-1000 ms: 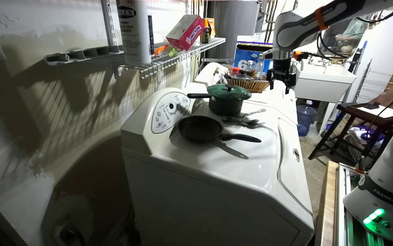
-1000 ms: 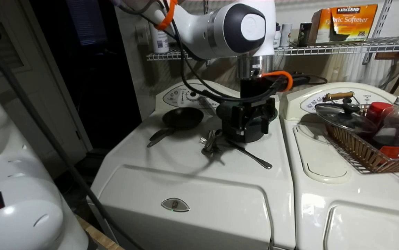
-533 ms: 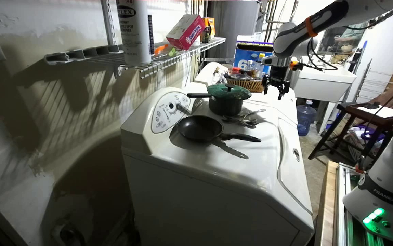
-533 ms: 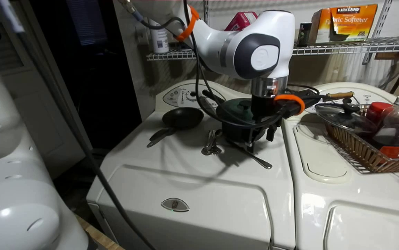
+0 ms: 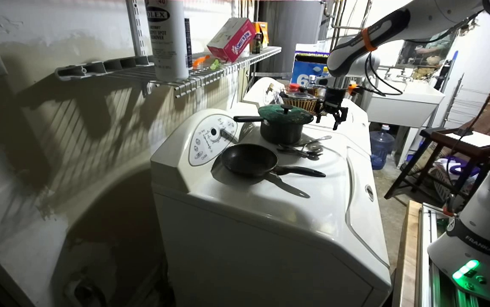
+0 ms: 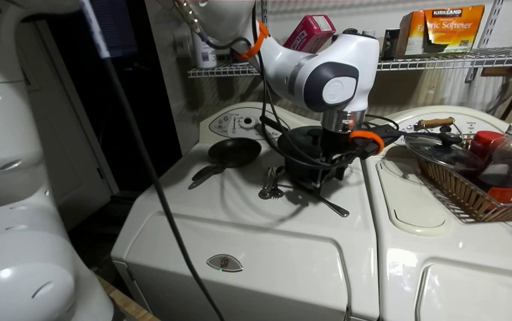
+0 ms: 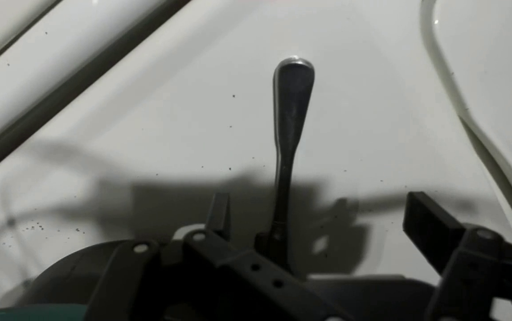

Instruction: Put the knife on the pan

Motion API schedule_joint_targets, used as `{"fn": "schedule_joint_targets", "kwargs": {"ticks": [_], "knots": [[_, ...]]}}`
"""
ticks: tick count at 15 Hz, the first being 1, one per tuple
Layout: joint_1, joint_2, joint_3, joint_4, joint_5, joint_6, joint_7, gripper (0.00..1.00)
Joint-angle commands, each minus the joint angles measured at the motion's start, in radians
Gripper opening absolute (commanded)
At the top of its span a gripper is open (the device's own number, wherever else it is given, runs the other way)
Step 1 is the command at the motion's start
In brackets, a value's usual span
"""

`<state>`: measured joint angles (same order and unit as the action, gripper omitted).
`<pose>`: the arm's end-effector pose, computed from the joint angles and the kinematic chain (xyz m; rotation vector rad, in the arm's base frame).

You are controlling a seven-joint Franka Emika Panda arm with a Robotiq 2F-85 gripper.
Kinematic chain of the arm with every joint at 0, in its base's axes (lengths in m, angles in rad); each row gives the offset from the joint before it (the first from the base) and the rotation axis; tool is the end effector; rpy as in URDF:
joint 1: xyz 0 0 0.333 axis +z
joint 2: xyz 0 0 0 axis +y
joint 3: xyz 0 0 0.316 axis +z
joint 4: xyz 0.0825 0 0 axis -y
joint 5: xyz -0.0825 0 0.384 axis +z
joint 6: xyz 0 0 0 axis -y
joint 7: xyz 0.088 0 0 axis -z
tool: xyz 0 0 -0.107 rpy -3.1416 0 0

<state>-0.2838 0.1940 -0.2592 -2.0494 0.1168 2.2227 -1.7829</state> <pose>0.4998 -0.2933 0.3473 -2.5926 -1.7222 -0.0535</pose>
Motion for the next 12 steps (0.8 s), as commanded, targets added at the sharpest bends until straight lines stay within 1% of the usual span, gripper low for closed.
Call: {"fn": "schedule_joint_targets", "kwargs": {"ticks": [1,3,4,12], "knots": [[-0.042,0.066,0.038,0.069,0.084,-0.003,-0.041,1.00],[-0.058,0.086,0.051,0.078,0.114,0.015,-0.061,1.00],[-0.043,0.049,0.043,0.043,0.061,0.004,-0.014,1.00],[-0.049,0.066,0.050,0.048,0.073,0.001,-0.027,1.00]]}}
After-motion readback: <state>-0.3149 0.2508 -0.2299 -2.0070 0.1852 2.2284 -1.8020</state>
